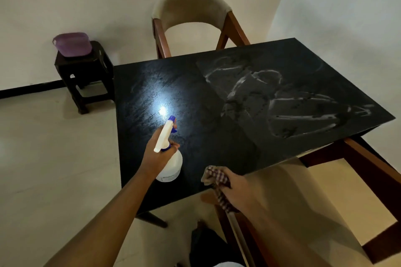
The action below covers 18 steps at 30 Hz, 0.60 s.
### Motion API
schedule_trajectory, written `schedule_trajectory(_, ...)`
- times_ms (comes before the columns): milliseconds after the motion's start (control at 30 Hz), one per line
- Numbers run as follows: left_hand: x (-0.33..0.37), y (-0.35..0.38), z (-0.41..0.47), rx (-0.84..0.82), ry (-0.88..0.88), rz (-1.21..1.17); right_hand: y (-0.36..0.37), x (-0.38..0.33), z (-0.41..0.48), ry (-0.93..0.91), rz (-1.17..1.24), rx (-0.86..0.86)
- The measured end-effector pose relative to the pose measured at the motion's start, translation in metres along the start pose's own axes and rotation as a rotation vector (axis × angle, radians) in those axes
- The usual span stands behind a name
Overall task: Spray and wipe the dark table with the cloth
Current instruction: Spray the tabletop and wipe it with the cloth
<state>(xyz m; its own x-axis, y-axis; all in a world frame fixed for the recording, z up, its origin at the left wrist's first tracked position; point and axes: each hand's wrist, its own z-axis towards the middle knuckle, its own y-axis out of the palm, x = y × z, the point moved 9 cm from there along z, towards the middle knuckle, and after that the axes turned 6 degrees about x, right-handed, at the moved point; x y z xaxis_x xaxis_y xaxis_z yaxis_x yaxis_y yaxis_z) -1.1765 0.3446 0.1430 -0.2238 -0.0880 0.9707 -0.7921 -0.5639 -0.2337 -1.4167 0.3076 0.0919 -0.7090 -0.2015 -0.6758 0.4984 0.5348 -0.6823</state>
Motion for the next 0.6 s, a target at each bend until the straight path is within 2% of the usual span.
schedule_trajectory(100,0.014,0.011,0.032,-0.007,-0.036,0.008,-0.017,0.012,0.023,0.301,0.768,0.114)
schedule_trajectory(200,0.026,0.025,0.081,-0.020,-0.066,-0.029,-0.041,0.019,0.066,0.531,1.225,0.187)
schedule_trajectory(267,0.035,0.037,0.123,-0.018,-0.084,-0.064,-0.068,0.015,0.107,0.557,1.378,0.211)
schedule_trajectory(467,0.042,0.080,0.241,-0.043,-0.206,0.018,-0.144,0.002,0.237,0.359,1.768,0.311)
schedule_trajectory(600,0.021,0.096,0.293,-0.017,-0.336,0.076,-0.156,0.005,0.309,0.384,1.754,0.335)
